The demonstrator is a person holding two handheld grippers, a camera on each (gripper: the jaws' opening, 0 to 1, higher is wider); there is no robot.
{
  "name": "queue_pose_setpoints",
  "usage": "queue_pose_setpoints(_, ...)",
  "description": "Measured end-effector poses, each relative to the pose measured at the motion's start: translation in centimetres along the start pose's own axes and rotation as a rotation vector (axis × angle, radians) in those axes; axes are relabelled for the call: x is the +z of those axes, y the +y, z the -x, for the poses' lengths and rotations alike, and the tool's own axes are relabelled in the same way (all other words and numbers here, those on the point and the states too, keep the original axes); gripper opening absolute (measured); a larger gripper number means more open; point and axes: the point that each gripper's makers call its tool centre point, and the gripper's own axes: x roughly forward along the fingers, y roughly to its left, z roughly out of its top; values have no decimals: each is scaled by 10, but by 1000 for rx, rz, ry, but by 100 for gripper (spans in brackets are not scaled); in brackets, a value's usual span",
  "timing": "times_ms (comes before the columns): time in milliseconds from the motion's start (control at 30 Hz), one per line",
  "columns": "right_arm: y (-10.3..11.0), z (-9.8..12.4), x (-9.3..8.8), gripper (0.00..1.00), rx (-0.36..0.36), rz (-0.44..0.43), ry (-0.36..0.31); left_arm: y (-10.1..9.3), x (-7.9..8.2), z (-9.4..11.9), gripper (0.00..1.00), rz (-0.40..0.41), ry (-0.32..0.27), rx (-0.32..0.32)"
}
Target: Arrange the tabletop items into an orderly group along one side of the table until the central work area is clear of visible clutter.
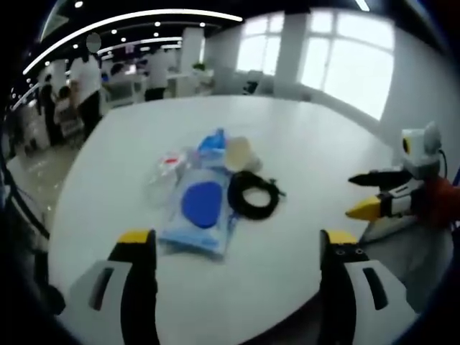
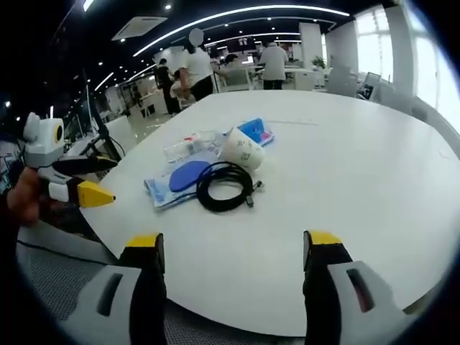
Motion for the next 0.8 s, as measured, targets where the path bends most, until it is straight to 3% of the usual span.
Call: queue_pose_setpoints(800, 5, -1, -3, 78, 18, 9, 19, 6, -3, 0, 90, 25, 11, 14)
